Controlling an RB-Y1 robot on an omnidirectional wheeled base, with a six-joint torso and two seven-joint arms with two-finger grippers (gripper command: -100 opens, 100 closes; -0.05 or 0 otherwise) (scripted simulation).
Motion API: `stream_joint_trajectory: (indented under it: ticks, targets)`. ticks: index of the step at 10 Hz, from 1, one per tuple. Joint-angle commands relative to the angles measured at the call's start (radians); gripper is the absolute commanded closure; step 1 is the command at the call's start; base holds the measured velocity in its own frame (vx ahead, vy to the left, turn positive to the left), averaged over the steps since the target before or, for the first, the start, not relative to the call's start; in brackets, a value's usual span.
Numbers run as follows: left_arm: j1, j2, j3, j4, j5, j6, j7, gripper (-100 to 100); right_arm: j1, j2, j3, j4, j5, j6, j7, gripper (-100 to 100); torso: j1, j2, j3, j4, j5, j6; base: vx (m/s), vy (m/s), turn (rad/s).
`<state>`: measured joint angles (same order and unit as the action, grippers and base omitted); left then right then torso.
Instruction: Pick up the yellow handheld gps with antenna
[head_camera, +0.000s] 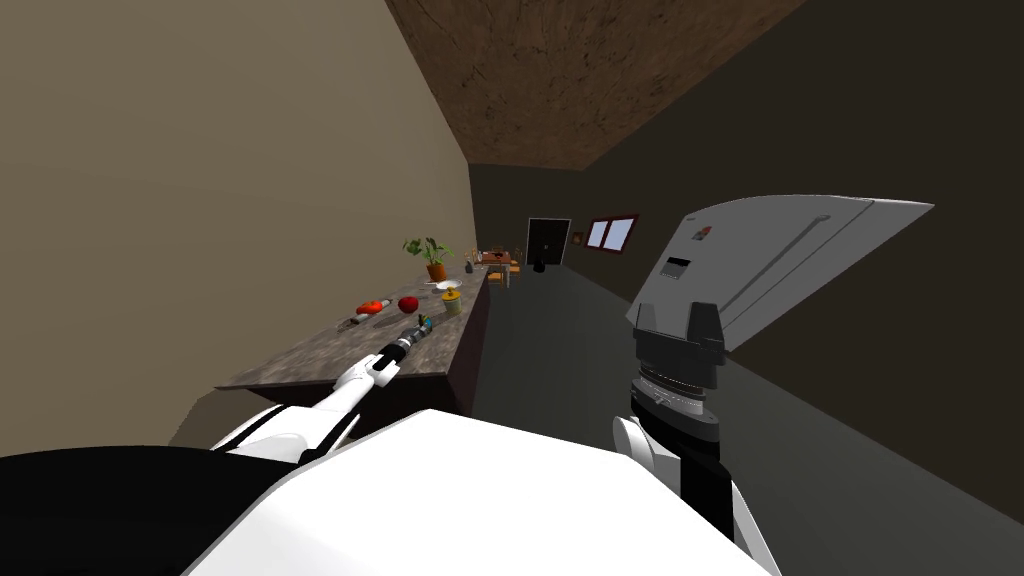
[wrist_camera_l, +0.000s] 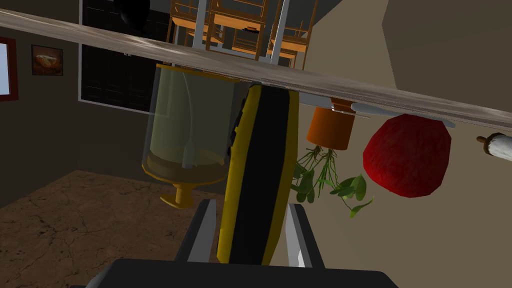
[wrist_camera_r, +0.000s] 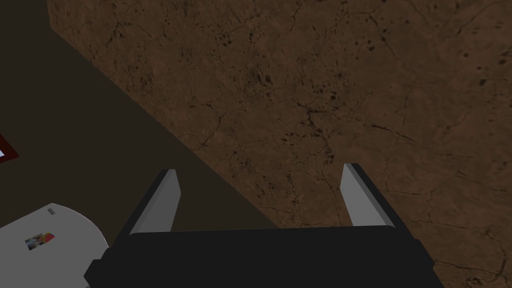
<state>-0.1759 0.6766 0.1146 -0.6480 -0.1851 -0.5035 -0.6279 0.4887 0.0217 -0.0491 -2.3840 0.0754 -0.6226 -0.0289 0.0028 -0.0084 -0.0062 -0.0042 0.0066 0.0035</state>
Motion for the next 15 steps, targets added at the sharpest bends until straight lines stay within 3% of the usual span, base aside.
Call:
stream_joint_trajectory:
  ticks: [1, 2, 5, 6, 9, 10, 12, 13, 15]
  targets:
    - [0.048, -0.002, 0.0, -0.041, 0.0, 0.003, 0.003, 100, 0.0, 0.0, 0.0, 0.0, 0.0, 0.0, 0.0, 0, 0.0, 0.0, 0.0, 0.0, 0.0, 0.0, 0.008, 0.003, -0.002]
    - [0.079, -0.018, 0.04, -0.08, 0.014, -0.006, 0.001, 100, 0.0, 0.0, 0.0, 0.0, 0.0, 0.0, 0.0, 0, 0.0, 0.002, 0.0, -0.002, 0.002, -0.001, 0.069, -0.017, -0.107]
    - [0.16, -0.018, 0.04, -0.129, 0.014, -0.006, 0.001, 100, 0.0, 0.0, 0.0, 0.0, 0.0, 0.0, 0.0, 0, 0.001, 0.0, -0.002, -0.003, 0.004, -0.001, 0.047, 0.002, -0.025]
    - [0.198, -0.035, 0.081, -0.197, 0.029, -0.015, 0.0, 100, 0.0, 0.0, 0.0, 0.0, 0.0, 0.0, 0.0, 0, 0.002, 0.003, -0.001, -0.005, 0.007, -0.003, 0.06, 0.004, -0.112]
    - [0.272, -0.035, 0.081, -0.217, 0.029, -0.015, 0.0, 100, 0.0, 0.0, 0.0, 0.0, 0.0, 0.0, 0.0, 0, 0.004, 0.001, -0.003, -0.007, 0.009, -0.004, 0.052, 0.005, -0.022]
    - [0.312, -0.051, 0.121, -0.286, 0.043, -0.023, -0.001, 100, 0.0, 0.0, 0.0, 0.0, 0.0, 0.0, 0.0, 0, 0.006, 0.003, -0.003, -0.01, 0.013, -0.006, 0.064, -0.004, -0.089]
    - [0.384, -0.051, 0.121, -0.304, 0.043, -0.023, -0.001, 100, 0.0, 0.0, 0.0, 0.0, 0.0, 0.0, 0.0, 0, 0.008, 0.001, -0.005, -0.01, 0.014, -0.007, 0.063, 0.003, -0.034]
    - [0.415, -0.067, 0.162, -0.353, 0.058, -0.032, -0.002, 100, 0.0, 0.0, 0.0, 0.0, 0.0, 0.0, 0.0, 0, 0.01, 0.002, -0.004, -0.011, 0.015, -0.008, 0.078, 0.006, -0.11]
    - [0.484, -0.067, 0.162, -0.392, 0.058, -0.032, -0.002, 100, 0.0, 0.0, 0.0, 0.0, 0.0, 0.0, 0.0, 0, 0.011, -0.001, -0.006, -0.012, 0.015, -0.007, 0.064, 0.003, -0.035]
